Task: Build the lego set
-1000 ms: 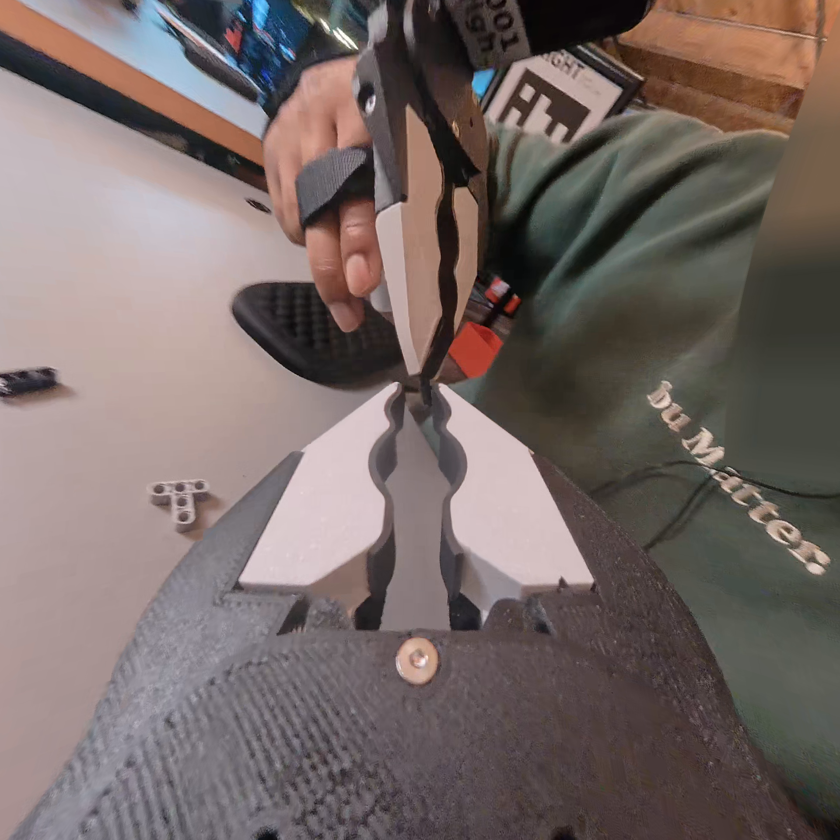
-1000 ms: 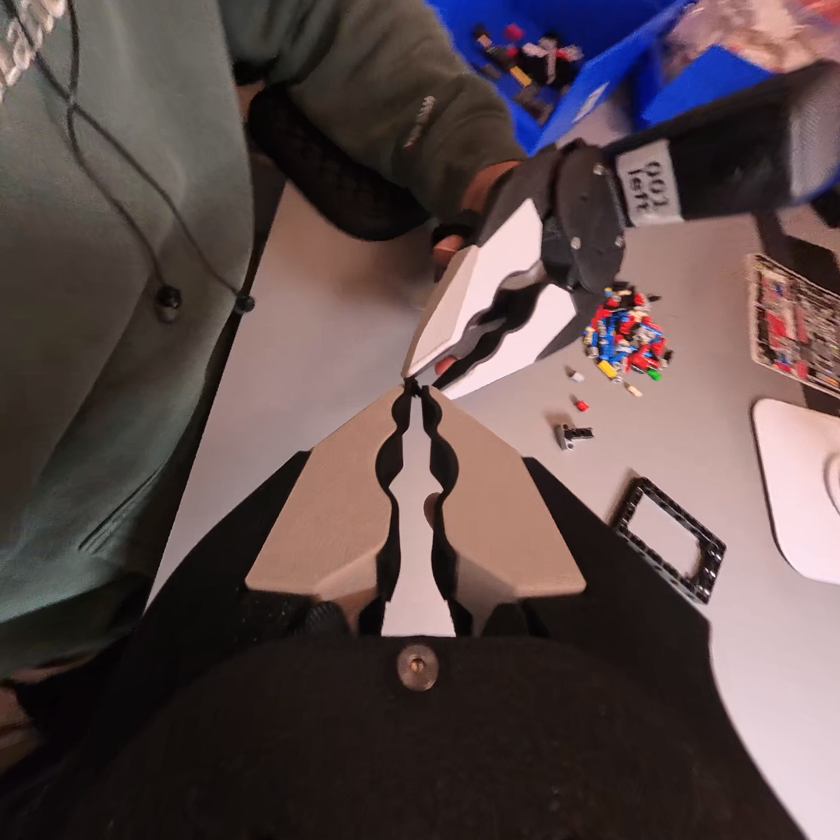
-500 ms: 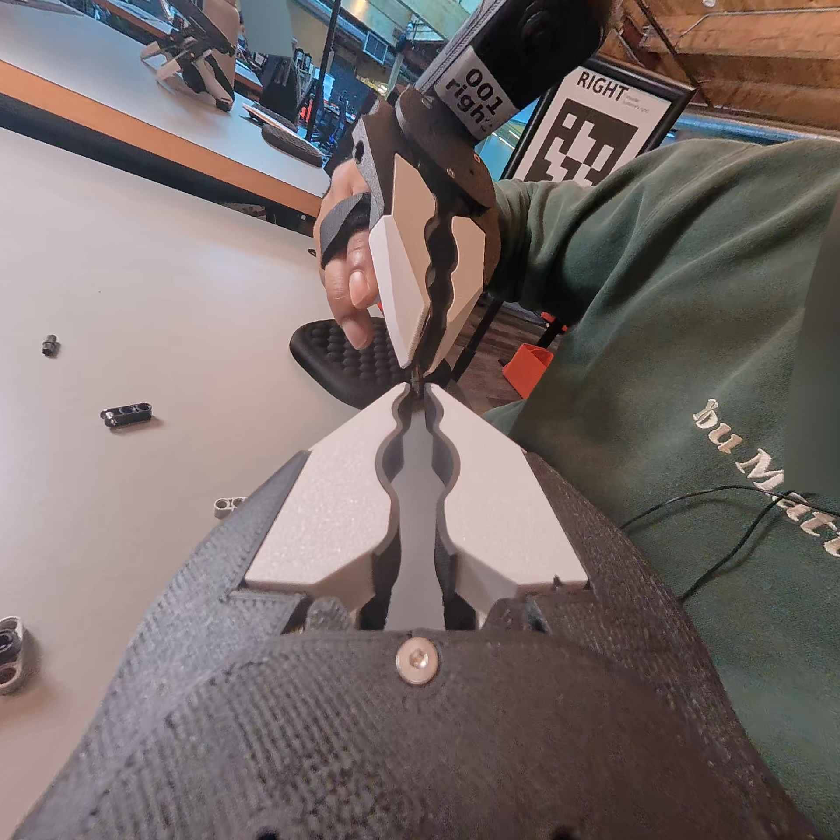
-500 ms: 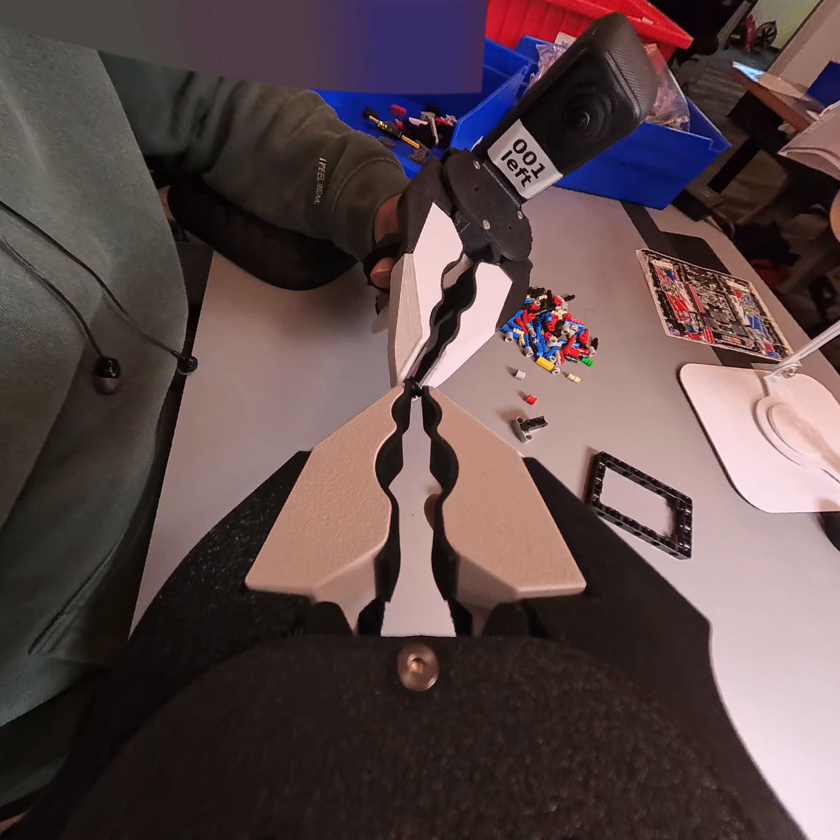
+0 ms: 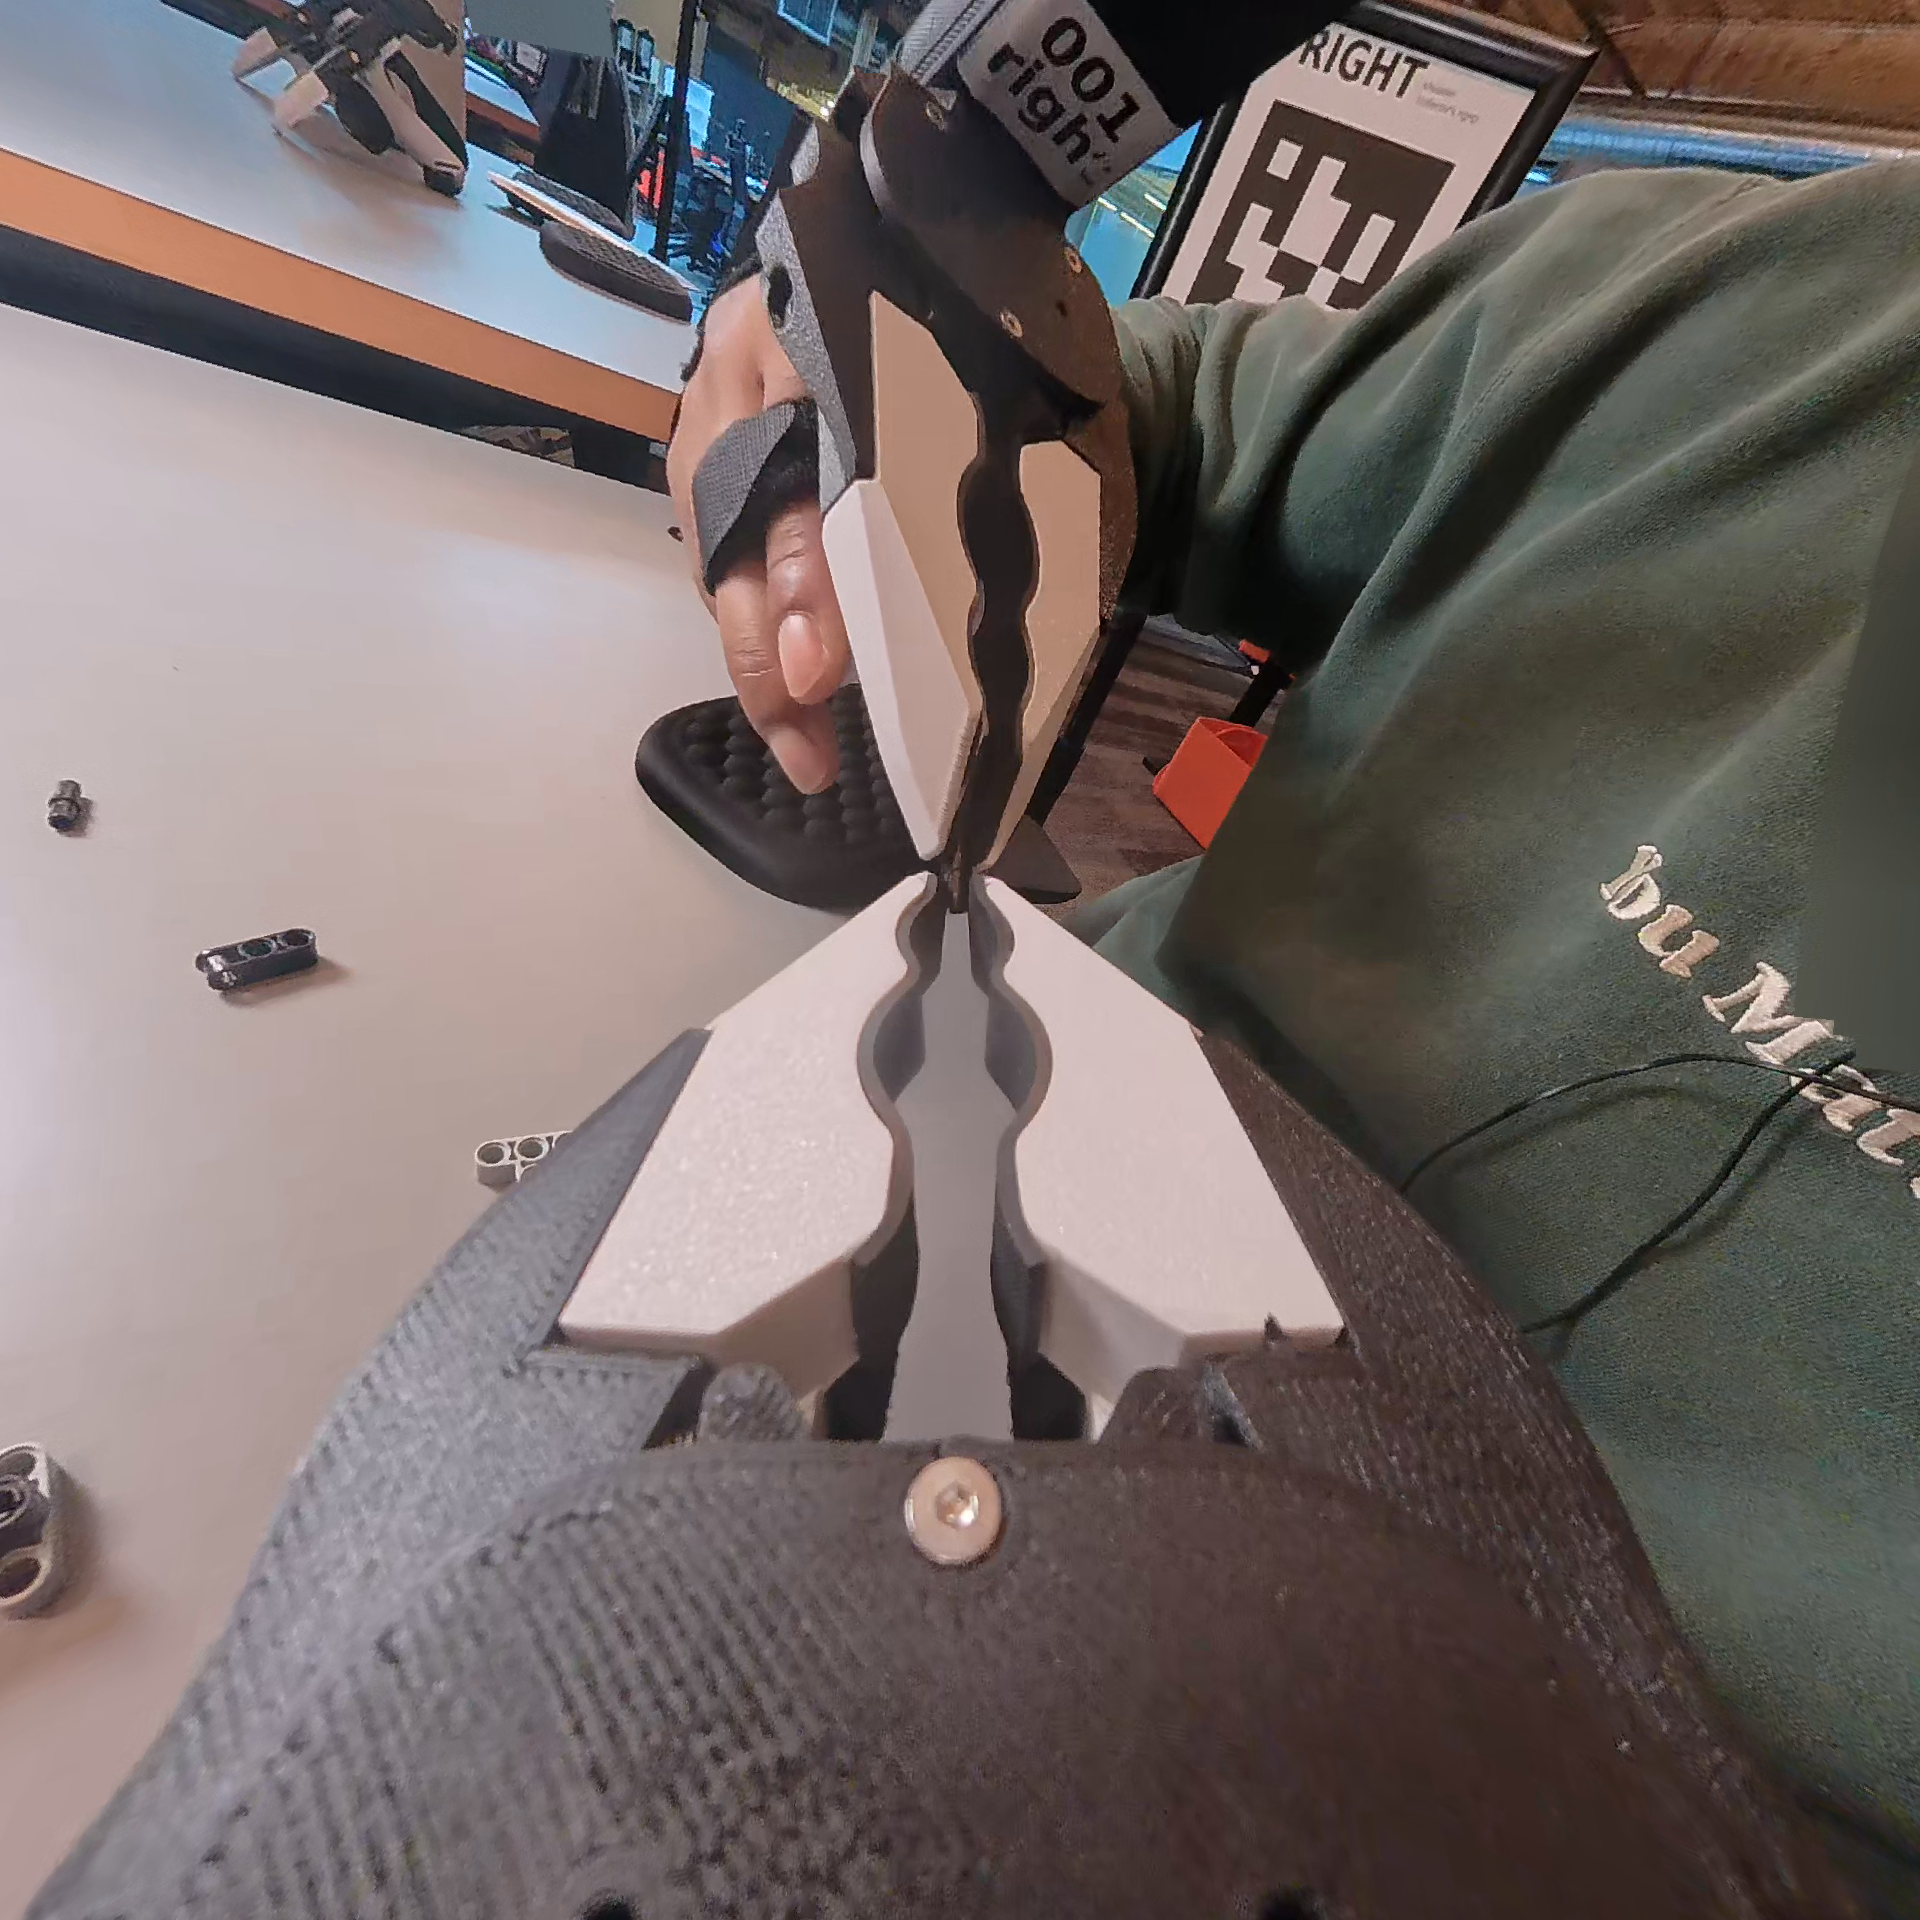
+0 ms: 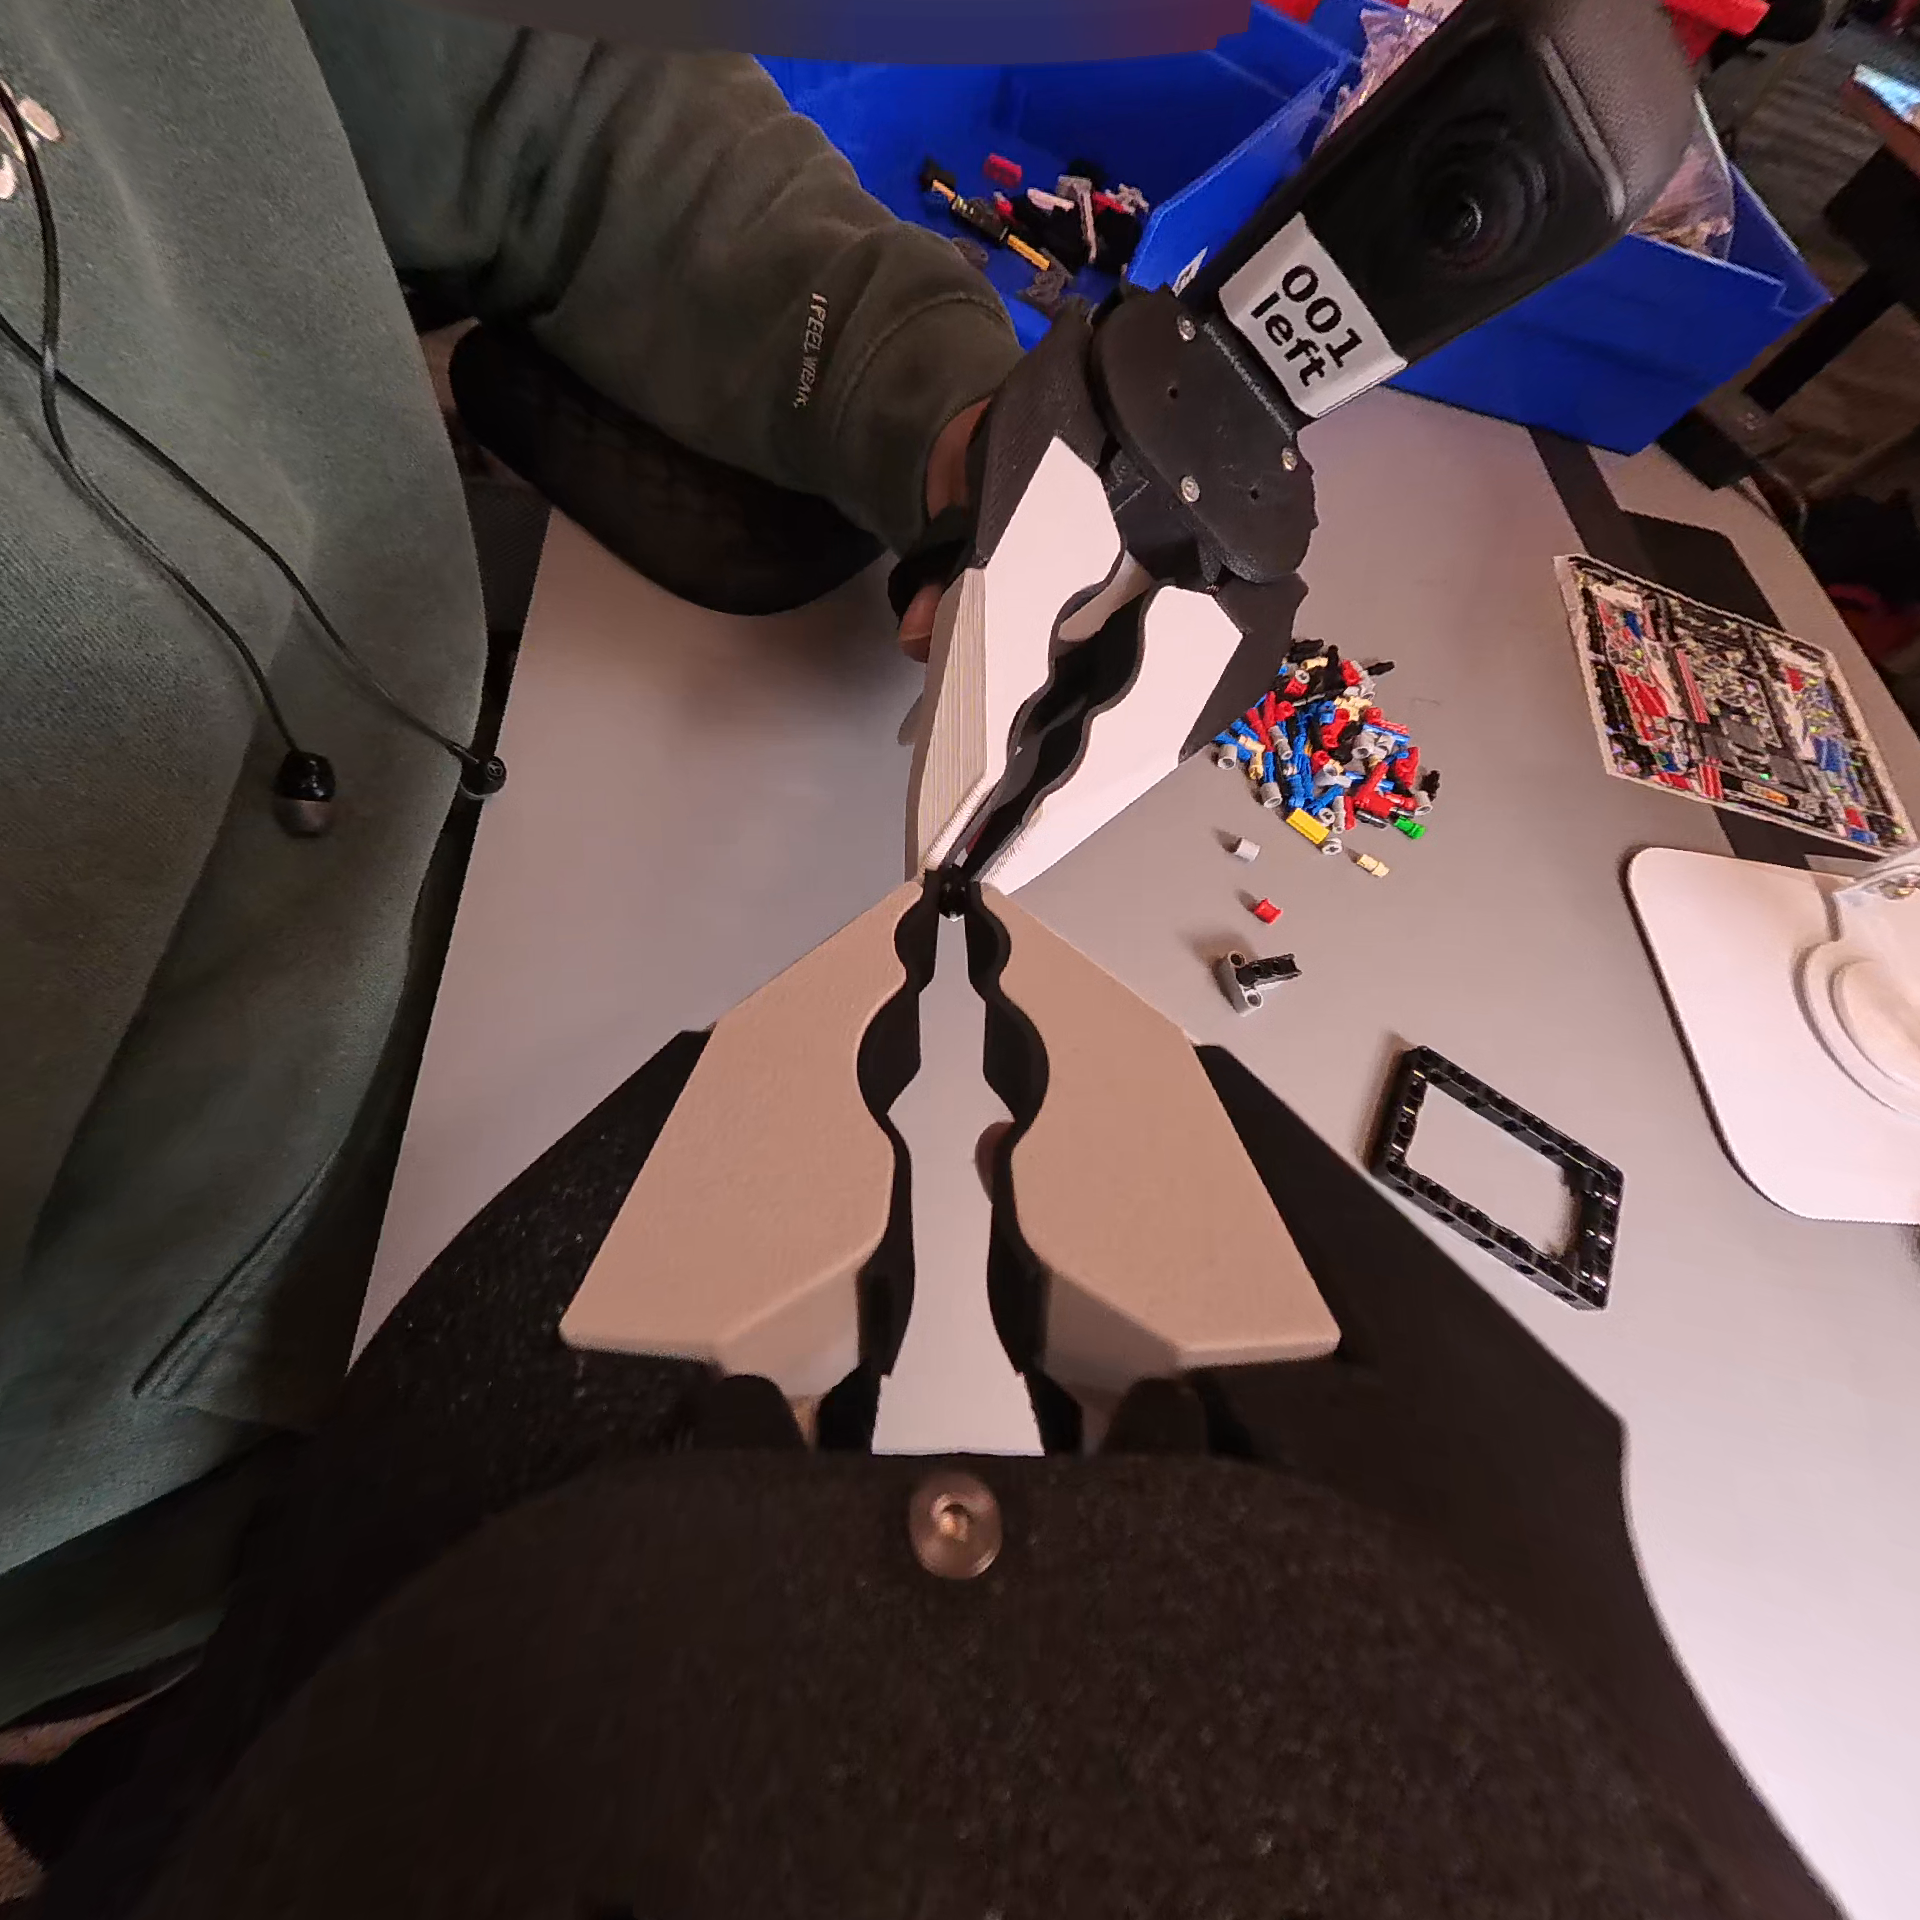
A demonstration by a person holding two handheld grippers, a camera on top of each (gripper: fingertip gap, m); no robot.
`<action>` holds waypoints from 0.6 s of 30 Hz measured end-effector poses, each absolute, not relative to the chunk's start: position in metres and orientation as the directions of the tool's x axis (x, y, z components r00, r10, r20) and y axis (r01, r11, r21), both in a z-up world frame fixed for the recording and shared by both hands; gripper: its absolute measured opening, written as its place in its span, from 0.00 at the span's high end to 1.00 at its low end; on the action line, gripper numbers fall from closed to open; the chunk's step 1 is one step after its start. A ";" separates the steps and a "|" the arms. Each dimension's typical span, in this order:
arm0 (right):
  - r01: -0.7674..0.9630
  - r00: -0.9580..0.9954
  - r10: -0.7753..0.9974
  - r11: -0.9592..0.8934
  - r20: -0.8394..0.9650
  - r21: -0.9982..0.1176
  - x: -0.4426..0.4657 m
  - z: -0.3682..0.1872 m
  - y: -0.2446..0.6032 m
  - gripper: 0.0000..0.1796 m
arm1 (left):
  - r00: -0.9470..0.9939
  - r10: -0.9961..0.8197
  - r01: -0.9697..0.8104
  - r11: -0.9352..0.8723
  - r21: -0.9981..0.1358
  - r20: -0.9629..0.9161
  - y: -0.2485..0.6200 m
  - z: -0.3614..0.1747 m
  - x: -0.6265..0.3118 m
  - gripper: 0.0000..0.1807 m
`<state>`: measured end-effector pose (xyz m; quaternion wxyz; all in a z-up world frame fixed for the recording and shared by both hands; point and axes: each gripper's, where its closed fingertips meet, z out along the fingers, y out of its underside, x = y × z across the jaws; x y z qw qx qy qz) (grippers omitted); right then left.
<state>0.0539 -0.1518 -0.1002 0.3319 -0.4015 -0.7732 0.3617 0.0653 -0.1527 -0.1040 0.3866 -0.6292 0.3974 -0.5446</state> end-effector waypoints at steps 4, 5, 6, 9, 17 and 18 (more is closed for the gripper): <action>0.444 -0.417 0.886 0.392 0.201 -0.806 0.051 -0.104 -0.141 0.99 | 0.161 -0.917 -0.075 -0.379 -0.922 0.364 -0.142 -0.108 0.062 0.97; 0.479 -0.399 0.895 0.389 0.199 -0.787 0.051 -0.108 -0.134 0.99 | 0.218 -0.917 -0.092 -0.360 -0.928 0.334 -0.134 -0.112 0.058 0.92; 0.523 -0.376 0.904 0.388 0.204 -0.759 0.051 -0.113 -0.125 0.99 | 0.287 -0.915 -0.132 -0.331 -0.934 0.284 -0.125 -0.120 0.052 0.88; 0.663 -0.314 0.931 0.357 0.189 -0.658 0.050 -0.137 -0.100 0.99 | 0.466 -0.880 -0.345 -0.278 -0.896 0.093 -0.101 -0.156 0.029 0.85; 0.898 -0.229 0.974 0.209 -0.005 -0.386 0.044 -0.195 -0.084 0.99 | 0.513 -0.857 -0.544 -0.286 -0.789 -0.044 -0.096 -0.202 0.031 0.91; 0.912 -0.223 0.975 0.200 -0.024 -0.358 0.045 -0.198 -0.084 0.99 | 0.512 -0.857 -0.557 -0.280 -0.782 -0.057 -0.095 -0.204 0.033 0.91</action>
